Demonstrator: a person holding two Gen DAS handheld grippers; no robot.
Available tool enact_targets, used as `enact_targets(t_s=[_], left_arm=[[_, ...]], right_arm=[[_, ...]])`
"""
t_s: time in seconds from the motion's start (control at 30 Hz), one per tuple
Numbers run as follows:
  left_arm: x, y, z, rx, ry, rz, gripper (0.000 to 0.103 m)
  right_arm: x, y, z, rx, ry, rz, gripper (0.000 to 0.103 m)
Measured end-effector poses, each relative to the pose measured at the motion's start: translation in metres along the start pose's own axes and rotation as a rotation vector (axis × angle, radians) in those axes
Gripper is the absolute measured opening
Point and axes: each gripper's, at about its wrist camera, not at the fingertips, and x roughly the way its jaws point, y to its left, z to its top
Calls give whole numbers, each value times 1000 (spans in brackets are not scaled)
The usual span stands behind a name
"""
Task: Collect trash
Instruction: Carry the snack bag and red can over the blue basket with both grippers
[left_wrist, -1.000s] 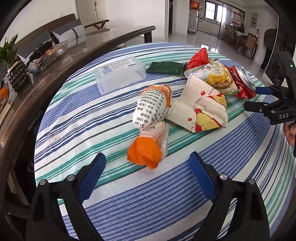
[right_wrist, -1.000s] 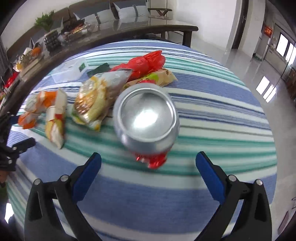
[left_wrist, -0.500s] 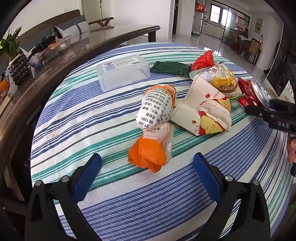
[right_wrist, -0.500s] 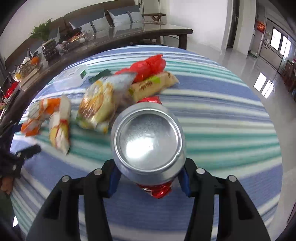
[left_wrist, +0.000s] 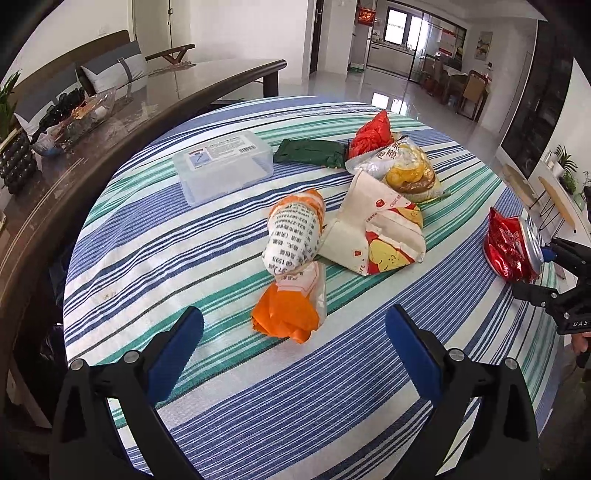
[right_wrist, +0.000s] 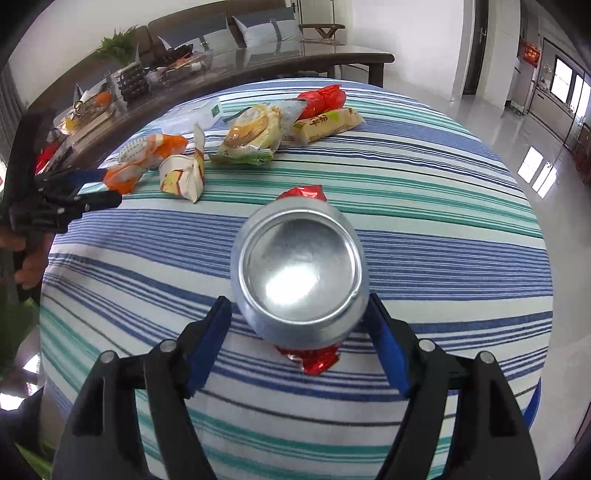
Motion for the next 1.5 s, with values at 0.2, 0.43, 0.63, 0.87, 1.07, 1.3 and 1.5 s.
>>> enact_targets(t_s=[0.2,0.43,0.63,0.87,1.07,1.3,1.5], left_arm=[[6,-6,24,44,2,22,98],[17,-1,37,23,38,41,78],[7,-1,33,19,21,82,31],[-38,3,26,-74,-61,8,29],[-56,-38,28,-45,-86,-43,28],[-68,-124,45,25,-115,-183,28],[-61,-235,63,128,-103,-333,28]], right_arm=[[-12,3,16,-5,-18,16,74],[-2,5,25,-11,15,-39,70],[-21,1,23,33,-21,-15,60],[-44,0,20,36,-63,6,60],[-63,-21,9,83,-92,13,60],[-107,-80,-14,166,-144,-62,60],[-136,-168,-57,319,-152,-186,60]])
